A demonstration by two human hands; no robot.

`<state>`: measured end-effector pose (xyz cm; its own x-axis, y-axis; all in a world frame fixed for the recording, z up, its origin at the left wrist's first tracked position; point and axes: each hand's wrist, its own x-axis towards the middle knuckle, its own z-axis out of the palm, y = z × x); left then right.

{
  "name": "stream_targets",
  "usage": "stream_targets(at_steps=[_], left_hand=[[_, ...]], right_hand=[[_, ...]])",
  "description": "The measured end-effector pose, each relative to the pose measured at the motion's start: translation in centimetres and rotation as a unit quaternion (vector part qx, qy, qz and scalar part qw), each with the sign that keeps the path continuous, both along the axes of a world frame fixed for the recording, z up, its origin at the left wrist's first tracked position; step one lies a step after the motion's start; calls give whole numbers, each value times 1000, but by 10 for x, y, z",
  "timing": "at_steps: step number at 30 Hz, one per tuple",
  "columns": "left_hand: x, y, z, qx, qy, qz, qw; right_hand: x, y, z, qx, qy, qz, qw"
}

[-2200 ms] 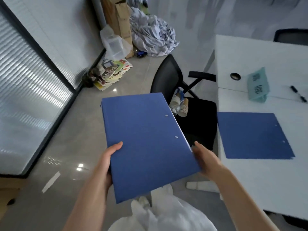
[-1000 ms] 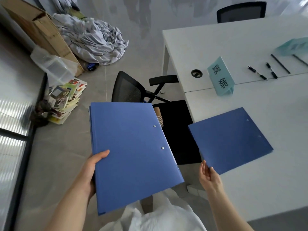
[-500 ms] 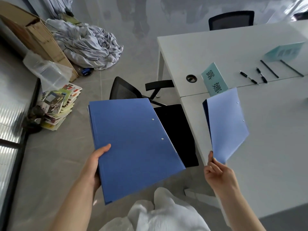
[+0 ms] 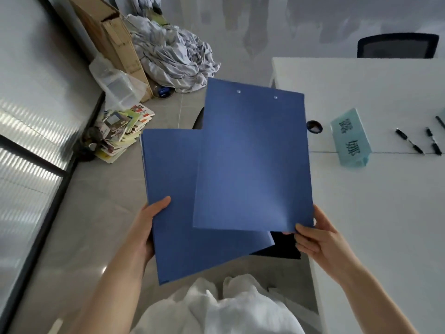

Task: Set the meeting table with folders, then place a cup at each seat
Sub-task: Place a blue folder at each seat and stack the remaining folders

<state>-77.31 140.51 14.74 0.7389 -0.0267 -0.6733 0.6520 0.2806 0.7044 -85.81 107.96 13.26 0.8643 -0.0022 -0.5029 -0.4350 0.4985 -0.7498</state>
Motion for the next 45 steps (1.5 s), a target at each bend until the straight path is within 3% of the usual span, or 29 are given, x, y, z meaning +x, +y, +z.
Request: stream_targets(at_steps=[6, 11, 16, 20, 23, 25, 27, 34, 38, 45], left_hand=[[3, 39, -3, 5, -11, 71, 997], [13, 91, -5, -10, -18, 116, 993], [44, 163, -6, -22, -12, 146, 989], [81, 228, 1, -36, -22, 140, 989], [112, 268, 6, -39, -19, 115, 992], [132, 287, 9, -48, -26, 90, 994], [154, 303, 11, -51, -34, 64, 996], [239, 316, 0, -45, -44, -24, 998], [303, 306, -3, 8, -40, -90, 995], [418, 275, 4, -33, -28, -203, 978]], right_hand=[[43, 36, 3, -125, -17, 180, 975], [90, 91, 13, -258, -60, 304, 915], [140, 148, 16, -327, -96, 365, 866], [194, 216, 17, -289, -46, 311, 904], [238, 274, 15, -172, 35, 255, 951], [261, 308, 19, -113, 100, 228, 962], [279, 333, 21, -114, 134, 218, 960], [320, 363, -3, -148, 128, 127, 972], [353, 353, -12, -159, 108, 70, 979], [449, 325, -12, -153, 75, 27, 985]])
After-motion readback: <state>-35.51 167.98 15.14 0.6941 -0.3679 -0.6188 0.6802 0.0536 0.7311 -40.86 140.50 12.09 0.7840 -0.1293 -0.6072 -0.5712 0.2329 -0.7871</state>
